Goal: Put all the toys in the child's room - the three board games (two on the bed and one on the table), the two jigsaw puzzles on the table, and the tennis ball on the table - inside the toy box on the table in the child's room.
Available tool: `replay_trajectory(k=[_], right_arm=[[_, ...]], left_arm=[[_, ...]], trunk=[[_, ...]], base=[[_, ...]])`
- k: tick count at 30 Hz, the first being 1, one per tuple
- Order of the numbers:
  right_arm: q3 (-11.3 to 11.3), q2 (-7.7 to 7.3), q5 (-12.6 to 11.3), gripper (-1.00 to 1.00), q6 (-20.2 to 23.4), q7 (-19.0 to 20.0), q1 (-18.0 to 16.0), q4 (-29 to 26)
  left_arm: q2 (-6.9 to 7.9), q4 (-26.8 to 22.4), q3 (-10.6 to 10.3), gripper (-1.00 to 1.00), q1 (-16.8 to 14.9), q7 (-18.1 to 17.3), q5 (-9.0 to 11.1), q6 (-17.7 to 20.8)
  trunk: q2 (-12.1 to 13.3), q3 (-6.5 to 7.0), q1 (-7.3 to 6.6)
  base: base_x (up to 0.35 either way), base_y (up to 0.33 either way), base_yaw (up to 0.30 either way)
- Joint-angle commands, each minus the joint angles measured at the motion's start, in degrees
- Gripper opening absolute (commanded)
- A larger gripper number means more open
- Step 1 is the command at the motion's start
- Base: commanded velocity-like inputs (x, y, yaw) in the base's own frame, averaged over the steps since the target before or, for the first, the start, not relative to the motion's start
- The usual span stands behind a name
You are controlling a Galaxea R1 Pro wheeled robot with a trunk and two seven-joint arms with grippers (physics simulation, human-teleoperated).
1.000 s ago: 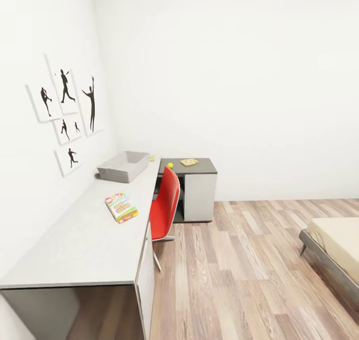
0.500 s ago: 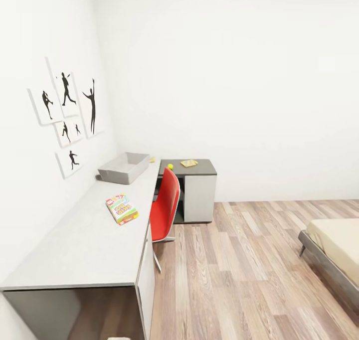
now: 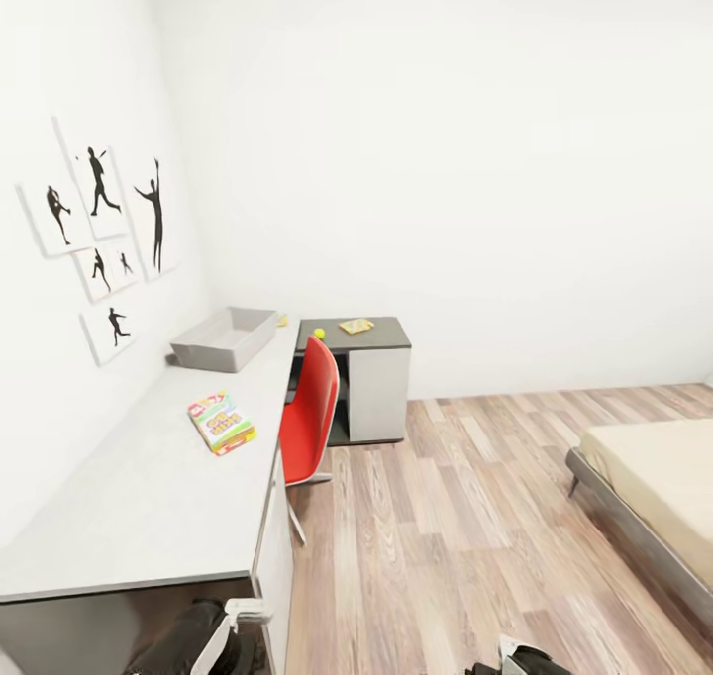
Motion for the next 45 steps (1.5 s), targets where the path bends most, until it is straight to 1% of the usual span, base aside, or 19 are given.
replay_trajectory(k=[1, 6, 11, 16, 31, 37, 45], right_arm=[[-0.01, -0.01, -0.31, 1.0, 0.26, -0.27, -0.02, -0.12], [0.03, -0.18, -0.33, 1.0, -0.03, -0.33, 0.1, -0.11], [0.04, -0.34, -0.33, 1.0, -0.2, -0.31, 0.36, -0.11], [0.04, -0.73, -0.34, 1.0, -0.25, -0.3, 0.45, -0.11], [0.05, -1.25, -0.36, 1.0, -0.35, -0.14, 0.65, -0.11], [0.04, -2.38, -0.41, 1.0, -0.41, -0.01, 0.74, -0.11], [0.04, -2.91, -0.42, 1.0, -1.88, 0.01, 0.76, -0.11]], left_arm=[[0.0, -0.11, -0.01, 1.0, -0.02, -0.07, -0.01, 0.31], [-0.14, -0.52, -0.74, 1.0, -0.35, -0.1, -0.01, 0.47], [-0.19, -0.82, -2.12, 1.0, -0.44, -0.31, 0.05, 0.52], [-0.25, -0.97, -2.75, 1.0, -0.46, -0.88, 0.07, 0.53], [-0.27, -1.23, -3.07, 1.0, -0.47, -1.95, 0.08, 0.53], [-0.23, -1.24, -3.09, 1.0, -0.47, -2.04, 0.08, 0.53], [-0.22, -1.3, -3.08, 1.0, -0.47, -2.09, 0.08, 0.53]], trunk=[[0.34, 0.09, -0.21], [2.35, 0.99, -1.31], [4.35, 1.89, -2.41], [6.36, 2.79, -3.51], [12.38, 5.48, -6.8], [14.78, 6.56, -8.12], [17.99, 7.99, -9.88]], base=[[0.0, 0.0, -0.261], [0.0, 0.0, -0.27], [0.0, 0.0, -0.277], [0.0, 0.0, -0.28], [0.0, 0.0, -0.281], [0.0, 0.0, -0.281], [0.0, 0.0, -0.281]])
